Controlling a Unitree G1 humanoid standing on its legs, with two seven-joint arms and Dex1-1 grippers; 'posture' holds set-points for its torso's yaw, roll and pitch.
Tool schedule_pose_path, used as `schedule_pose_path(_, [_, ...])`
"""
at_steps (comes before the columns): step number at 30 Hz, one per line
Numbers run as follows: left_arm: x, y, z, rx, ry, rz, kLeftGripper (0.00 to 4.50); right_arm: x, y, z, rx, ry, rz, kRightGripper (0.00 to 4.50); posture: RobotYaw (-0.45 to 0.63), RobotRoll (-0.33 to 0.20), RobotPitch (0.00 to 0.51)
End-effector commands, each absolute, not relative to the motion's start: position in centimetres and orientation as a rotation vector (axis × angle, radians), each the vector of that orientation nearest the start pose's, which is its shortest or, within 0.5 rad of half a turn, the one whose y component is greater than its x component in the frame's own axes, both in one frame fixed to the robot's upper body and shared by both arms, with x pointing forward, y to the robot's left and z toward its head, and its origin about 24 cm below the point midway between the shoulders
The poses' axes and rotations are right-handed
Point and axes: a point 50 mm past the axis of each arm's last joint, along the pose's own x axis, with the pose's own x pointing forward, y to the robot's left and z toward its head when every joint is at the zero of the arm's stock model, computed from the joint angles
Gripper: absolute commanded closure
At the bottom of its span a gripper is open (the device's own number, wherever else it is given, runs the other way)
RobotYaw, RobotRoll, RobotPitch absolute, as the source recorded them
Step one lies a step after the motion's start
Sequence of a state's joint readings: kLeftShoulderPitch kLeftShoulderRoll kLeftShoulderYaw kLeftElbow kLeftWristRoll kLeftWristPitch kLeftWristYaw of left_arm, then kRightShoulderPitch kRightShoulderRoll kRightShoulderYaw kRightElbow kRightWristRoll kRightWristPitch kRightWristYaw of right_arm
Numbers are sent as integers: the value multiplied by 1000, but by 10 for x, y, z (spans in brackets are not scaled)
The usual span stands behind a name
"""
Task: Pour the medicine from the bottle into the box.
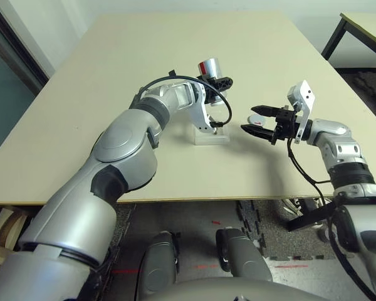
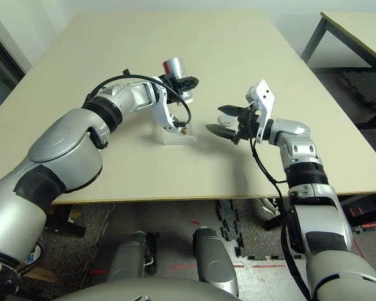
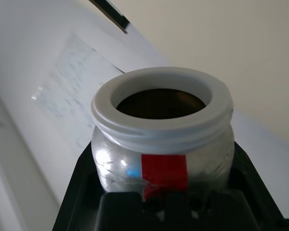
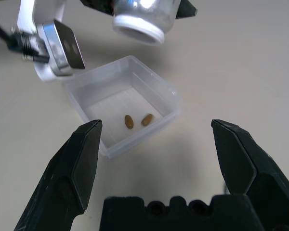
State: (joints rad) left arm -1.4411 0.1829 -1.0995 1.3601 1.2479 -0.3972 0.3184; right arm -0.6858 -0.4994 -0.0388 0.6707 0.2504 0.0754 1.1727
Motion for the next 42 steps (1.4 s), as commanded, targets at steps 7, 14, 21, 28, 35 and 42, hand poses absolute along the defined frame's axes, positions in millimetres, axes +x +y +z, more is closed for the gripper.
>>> schedule_pose_path(7, [419,81,192,1492,-223,-602,1886,343,-212,120,-226,151,1060,0,-171,0,75])
schedule_pose_path(14, [423,112,187,718,-21,-565,1886,342,-210,118,-252,168,1079,0,-162,0,82])
schedule_pose_path(21, [419,148,164,251,37,-472,1886,343,-208,118,-271,173,1087,0,-159,0,87])
schedule_pose_path(28, [407,161,132,111,16,-468,1886,343,-208,119,-280,175,1089,0,-159,0,90])
schedule_pose_path(35, [399,157,111,82,22,-468,1886,343,-208,122,-289,172,1090,0,-177,0,95])
schedule_pose_path(42, [395,151,101,141,16,-476,1886,342,-208,121,-292,175,1089,0,-184,0,93])
